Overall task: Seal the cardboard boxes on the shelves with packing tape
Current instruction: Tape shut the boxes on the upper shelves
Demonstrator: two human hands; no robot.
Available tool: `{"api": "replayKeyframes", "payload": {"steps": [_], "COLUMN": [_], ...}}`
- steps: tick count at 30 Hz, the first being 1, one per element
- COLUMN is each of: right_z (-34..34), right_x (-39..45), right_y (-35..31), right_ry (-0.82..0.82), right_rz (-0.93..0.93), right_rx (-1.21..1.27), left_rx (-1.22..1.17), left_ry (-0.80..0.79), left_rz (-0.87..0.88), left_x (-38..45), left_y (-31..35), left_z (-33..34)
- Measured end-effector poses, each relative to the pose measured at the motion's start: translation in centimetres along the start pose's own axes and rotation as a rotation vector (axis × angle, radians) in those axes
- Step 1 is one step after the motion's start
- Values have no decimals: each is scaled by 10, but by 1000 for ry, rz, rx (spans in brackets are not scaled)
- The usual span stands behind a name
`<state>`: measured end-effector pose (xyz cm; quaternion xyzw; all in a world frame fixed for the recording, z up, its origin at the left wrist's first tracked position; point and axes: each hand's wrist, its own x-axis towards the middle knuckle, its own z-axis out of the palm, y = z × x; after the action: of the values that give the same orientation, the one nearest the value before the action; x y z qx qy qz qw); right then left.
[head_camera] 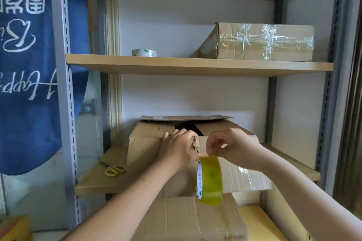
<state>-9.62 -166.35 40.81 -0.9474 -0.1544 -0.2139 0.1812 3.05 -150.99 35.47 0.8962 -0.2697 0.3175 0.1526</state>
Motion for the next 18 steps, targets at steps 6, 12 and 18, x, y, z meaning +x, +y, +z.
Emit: {"api": "replayKeyframes", "payload": {"steps": [6,12,18], "right_z": [10,15,28], "right_x": [35,54,83], "right_y": [18,23,27], "right_ry": [22,29,204], "right_rz": [69,47,75], "right_rx": [353,323,252], "left_rx": [-867,-1226,-1326], "left_ry": [297,-265,-168], "left_rz": [-97,-99,-277], "left_x": [-49,-89,-104], "left_y": [-1,52,69], "left_z": [-25,-42,-14]}}
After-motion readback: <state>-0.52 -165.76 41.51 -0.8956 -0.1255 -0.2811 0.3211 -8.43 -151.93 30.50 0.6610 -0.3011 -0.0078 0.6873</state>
